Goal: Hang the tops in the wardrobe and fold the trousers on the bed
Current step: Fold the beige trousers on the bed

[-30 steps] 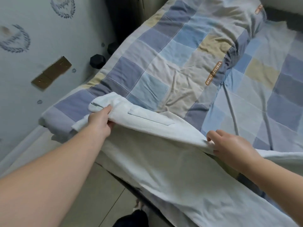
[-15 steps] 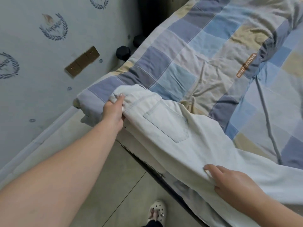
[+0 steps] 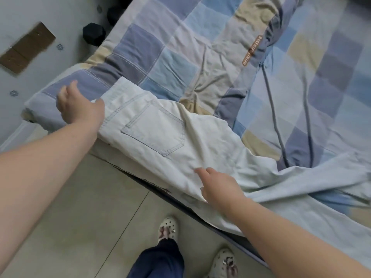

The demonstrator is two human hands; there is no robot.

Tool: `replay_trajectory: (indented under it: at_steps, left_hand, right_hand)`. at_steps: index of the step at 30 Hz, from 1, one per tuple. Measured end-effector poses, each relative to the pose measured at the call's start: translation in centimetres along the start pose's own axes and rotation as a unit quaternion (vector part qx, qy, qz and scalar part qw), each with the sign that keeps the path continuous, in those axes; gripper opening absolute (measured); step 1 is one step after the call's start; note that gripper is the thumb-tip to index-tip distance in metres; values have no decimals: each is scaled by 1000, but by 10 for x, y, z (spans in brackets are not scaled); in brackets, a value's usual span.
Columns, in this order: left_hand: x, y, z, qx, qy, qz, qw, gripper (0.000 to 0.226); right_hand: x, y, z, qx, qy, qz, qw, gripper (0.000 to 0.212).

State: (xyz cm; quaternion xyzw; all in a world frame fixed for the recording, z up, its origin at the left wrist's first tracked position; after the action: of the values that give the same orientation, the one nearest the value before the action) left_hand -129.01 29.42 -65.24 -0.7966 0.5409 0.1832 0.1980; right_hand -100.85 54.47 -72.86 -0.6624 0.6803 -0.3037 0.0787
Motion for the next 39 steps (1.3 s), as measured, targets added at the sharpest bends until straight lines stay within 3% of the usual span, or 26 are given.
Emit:
replay_trajectory:
  at_steps: [3,8,13,16,19,24,28,33,36,39]
  left_hand:
    - [-67,-44,24,80,31,184,979,51]
    - [-147,-192,118,221,101,385,891,51]
    - [-159,-364,227,409,174,420,791,48]
    - [-152,-453,277,454,228,440,741,49]
    - [-152,-517,317,461,261,453,717,48]
    - [-170,-561,363,466,251,410,743,44]
    - [-181,-552,403,437,234,321,807,37]
    - [-188,-550,427,399,172,275,858,36]
    - [-191,-557,437,406,166,306,845,35]
    - [-201,-581,441,426,178,384,800,26]
  right_hand:
    - [-24,-15,-13,-7,15,24,1000,44]
    - [-105,-71,0,24,2,70,997,38]
    - [-208,-151,31,91,-37,125,987,32]
    - [-276,-196,40,109,-64,154,980,36]
    - [-340,-229,46,113,-88,176,974,35]
    - [-409,-233,47,80,-115,163,977,34]
    - [-455,-202,41,32,-138,149,979,35]
    - [-483,-158,50,34,-140,117,983,66]
    - [-486,-135,58,40,-163,76,983,87]
    - [-487,-125,57,24,-184,53,981,77]
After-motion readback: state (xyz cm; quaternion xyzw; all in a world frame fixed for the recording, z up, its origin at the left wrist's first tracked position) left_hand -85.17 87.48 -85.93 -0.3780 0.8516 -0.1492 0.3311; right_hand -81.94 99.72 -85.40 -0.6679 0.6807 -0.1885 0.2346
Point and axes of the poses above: each hand's wrist, its own y-axis towards the middle knuckle, its own z-axis out of the palm, x = y × z, the point moved 10 cm from there along y, towards the middle knuckle, and after that the axes turned 5 degrees about -z, right-handed, at the moved point
